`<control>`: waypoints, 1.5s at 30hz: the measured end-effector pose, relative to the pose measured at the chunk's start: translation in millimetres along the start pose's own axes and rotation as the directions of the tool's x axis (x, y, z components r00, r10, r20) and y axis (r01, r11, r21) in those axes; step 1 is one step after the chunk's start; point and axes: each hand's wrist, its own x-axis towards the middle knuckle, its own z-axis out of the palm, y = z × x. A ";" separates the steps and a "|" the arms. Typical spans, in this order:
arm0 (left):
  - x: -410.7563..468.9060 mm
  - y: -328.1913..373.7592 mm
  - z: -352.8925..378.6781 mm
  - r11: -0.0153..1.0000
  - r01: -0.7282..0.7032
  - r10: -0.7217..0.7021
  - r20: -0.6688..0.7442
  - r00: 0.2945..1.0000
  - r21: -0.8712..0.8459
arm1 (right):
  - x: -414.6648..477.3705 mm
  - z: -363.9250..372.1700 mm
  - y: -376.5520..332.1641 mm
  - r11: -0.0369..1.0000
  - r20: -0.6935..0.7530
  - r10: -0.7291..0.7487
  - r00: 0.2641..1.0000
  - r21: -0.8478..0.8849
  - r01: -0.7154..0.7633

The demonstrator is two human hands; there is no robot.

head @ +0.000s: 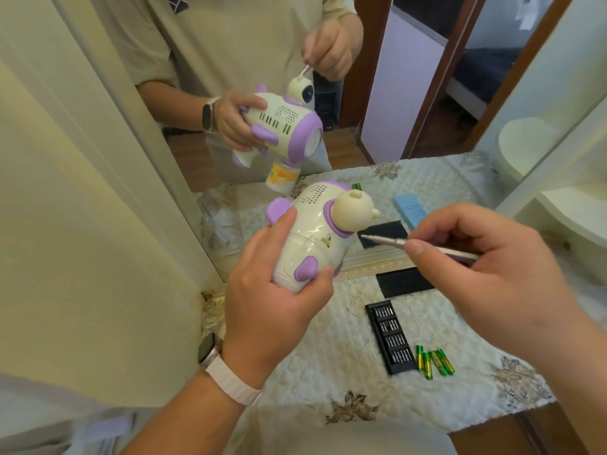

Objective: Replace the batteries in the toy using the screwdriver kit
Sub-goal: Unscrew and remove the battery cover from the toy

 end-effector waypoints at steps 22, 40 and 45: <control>-4.7 -37.8 17.9 0.949 0.316 -0.316 0.019 0.948 -0.008 | -11.6 111.8 210.3 0.688 0.353 0.679 0.643 0.000 -0.726; -4.7 -57.2 34.5 0.925 0.375 -0.378 0.053 0.924 0.066 | -13.1 170.4 272.0 0.767 0.473 0.615 0.632 -0.544 -0.340; -2.4 -49.7 36.7 0.937 0.342 -0.346 0.056 0.936 0.072 | -16.1 156.7 267.1 0.771 0.454 0.633 0.627 -0.440 -0.461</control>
